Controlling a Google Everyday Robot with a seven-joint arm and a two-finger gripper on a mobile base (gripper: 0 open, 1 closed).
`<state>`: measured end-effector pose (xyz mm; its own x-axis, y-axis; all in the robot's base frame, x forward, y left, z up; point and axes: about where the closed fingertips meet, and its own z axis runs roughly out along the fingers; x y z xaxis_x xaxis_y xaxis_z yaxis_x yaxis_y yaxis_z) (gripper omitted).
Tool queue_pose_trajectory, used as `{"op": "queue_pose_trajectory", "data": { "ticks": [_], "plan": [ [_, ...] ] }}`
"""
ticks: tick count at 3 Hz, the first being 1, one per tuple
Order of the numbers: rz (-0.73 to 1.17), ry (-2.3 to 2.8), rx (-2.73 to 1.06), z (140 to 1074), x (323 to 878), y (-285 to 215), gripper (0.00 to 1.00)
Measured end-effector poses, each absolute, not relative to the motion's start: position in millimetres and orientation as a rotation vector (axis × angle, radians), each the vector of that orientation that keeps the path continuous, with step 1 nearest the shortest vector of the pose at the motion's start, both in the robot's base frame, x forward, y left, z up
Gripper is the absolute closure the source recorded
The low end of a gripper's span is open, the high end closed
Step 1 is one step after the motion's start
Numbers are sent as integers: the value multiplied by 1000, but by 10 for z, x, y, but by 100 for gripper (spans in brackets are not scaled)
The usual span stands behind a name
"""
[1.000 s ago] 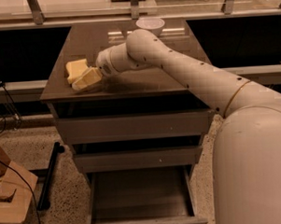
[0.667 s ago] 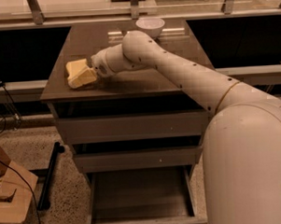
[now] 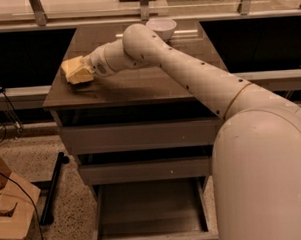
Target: Place sponge into bottom drawer
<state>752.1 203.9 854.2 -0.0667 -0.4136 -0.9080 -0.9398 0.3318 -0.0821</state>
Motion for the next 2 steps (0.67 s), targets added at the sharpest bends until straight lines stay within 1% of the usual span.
{"op": "queue_pose_trajectory", "data": {
  "ticks": [1, 2],
  "plan": [
    [690, 1592, -1255, 8771, 7404, 2039, 97],
    [696, 1508, -1301, 9121, 7139, 1883, 100]
  ]
}}
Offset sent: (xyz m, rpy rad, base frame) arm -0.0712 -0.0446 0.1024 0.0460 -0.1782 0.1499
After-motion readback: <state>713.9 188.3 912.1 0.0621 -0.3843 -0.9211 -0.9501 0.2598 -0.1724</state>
